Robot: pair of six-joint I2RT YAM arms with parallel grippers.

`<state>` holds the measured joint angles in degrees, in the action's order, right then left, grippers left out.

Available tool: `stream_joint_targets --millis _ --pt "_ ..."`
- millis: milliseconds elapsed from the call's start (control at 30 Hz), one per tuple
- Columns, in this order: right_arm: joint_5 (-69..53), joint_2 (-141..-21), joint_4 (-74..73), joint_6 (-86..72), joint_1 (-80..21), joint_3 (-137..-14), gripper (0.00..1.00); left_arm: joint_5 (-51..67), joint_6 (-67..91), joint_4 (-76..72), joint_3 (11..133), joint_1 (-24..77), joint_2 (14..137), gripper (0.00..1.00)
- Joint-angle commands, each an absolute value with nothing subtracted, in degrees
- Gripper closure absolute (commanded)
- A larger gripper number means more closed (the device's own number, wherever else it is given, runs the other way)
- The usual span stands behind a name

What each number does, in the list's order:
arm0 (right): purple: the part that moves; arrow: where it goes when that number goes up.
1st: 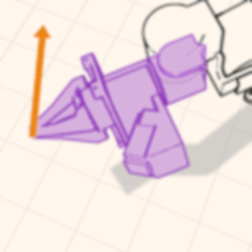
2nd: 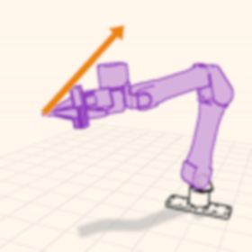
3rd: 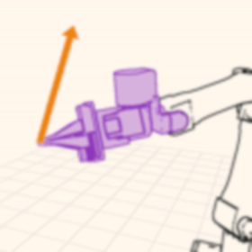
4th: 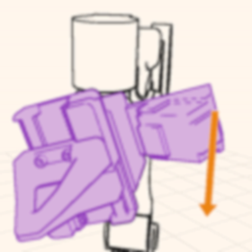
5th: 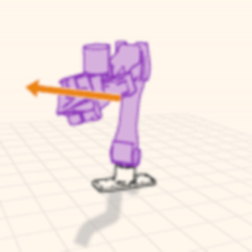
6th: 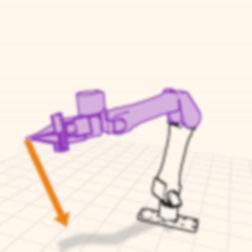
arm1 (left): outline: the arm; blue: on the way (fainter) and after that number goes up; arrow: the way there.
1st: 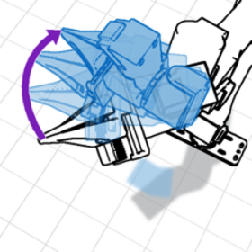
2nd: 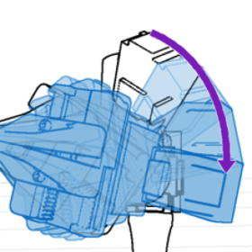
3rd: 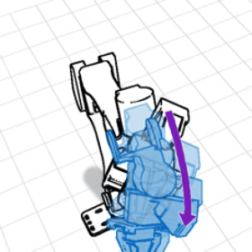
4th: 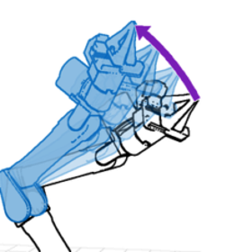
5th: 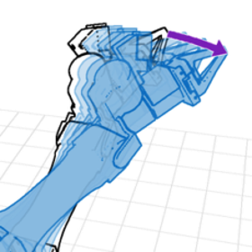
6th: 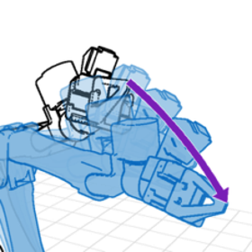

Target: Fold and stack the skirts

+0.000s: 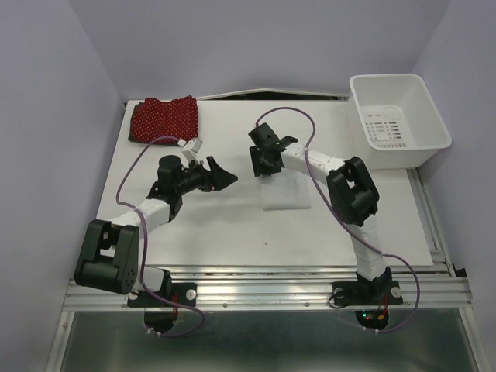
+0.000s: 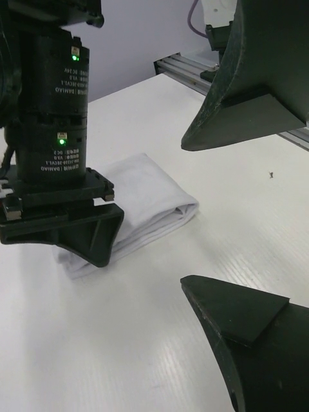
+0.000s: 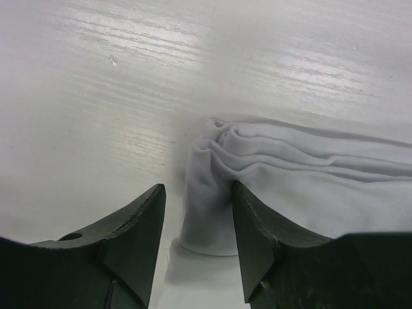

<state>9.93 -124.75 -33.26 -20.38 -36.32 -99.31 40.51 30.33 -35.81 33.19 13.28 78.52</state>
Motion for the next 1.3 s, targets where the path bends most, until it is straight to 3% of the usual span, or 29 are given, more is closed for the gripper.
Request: stream_joint_targets --millis 0,167,300,533,567,633,933,1267 --pt "17.7 -124.3 -33.9 -18.2 -39.0 -101.3 0.48 41.5 28.4 -33.7 31.0 11.4 75.2 0.1" --pt "20.1 -128.0 -33.7 -17.2 -39.6 -101.7 0.47 41.7 27.9 -32.2 30.6 10.1 73.9 0.1" --pt "21.4 -131.8 -34.0 -17.1 -39.6 -99.7 0.52 40.8 27.6 -30.9 30.4 10.0 73.0 0.1" --pt "15.7 -135.0 -34.1 -18.1 -39.0 -97.1 0.8 40.6 27.9 -30.9 29.8 10.0 74.1 0.1" --pt "14.1 -135.3 -34.3 -18.3 -38.5 -97.6 0.91 40.4 27.9 -31.0 29.7 10.1 74.8 0.1" --pt "12.2 -135.4 -34.3 -18.8 -37.8 -99.0 0.99 40.0 28.5 -31.2 30.1 10.5 75.8 0.1" --pt "-4.7 -124.8 -28.4 -23.1 -34.5 -99.0 0.99 36.7 34.3 -40.9 30.4 18.7 83.1 0.07" --pt "-11.0 -121.8 -26.2 -30.2 -33.0 -95.7 0.99 36.9 40.0 -50.6 36.5 20.6 100.0 0.01"
